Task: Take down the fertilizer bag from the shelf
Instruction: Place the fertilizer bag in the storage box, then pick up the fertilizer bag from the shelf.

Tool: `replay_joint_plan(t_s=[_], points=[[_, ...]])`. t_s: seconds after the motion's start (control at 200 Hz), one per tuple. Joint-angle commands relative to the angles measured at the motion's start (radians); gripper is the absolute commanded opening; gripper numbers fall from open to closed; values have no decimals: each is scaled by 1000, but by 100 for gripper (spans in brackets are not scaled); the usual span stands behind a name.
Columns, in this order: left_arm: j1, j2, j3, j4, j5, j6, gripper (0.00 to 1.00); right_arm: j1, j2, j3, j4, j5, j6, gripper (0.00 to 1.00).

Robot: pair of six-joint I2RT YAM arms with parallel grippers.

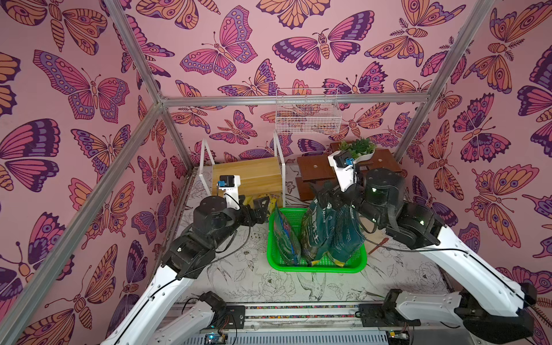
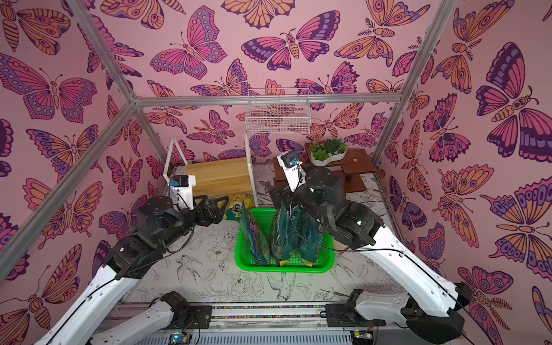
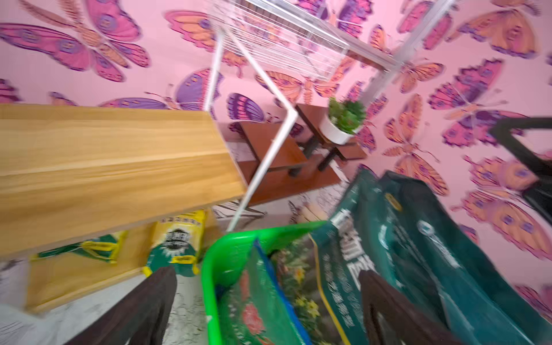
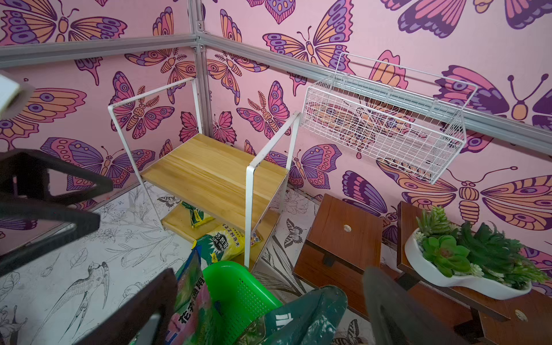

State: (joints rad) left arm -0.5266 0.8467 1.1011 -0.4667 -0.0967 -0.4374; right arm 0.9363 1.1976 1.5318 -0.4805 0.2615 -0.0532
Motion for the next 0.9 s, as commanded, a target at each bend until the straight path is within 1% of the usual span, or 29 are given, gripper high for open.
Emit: replay_joint_plan(t_s=[0.0,0.08,0.15,0.225,0.29,0.341,0.406,0.466,0.516,0.601,0.686,0.816,0.896], points=[[83,2,-49,-83,-177,-72,100,-7,-11,5,-15,2,3,99],[131,2,-110,-85,-164,-113,100,-7,-16,2,-21,6,4,99],[141,7,-164,-79,-173,-133,100,-8,-19,-2,-26,10,2,99],[146,21,-218,-46,-153,-133,100,-10,-19,-6,-27,12,2,99],[151,31,-267,-2,-139,-158,100,-11,-15,-5,-29,12,0,99],[157,38,-310,45,-125,-185,95,-11,-13,-6,-29,12,-1,99],[171,44,-377,139,-66,-206,81,-13,-10,-6,-29,11,0,99],[189,56,-446,249,-13,-232,75,-13,-10,-7,-28,9,-2,99],[210,72,-496,341,24,-259,76,-14,-8,-7,-30,5,-2,99],[251,114,-561,493,77,-302,82,-14,-8,-9,-33,3,-2,99],[288,174,-605,657,125,-332,83,-16,-10,-12,-35,2,-2,99],[338,318,-605,820,196,-358,81,-17,-14,-16,-35,5,-2,99],[366,414,-588,893,273,-379,81,-18,-17,-19,-32,9,-2,99]])
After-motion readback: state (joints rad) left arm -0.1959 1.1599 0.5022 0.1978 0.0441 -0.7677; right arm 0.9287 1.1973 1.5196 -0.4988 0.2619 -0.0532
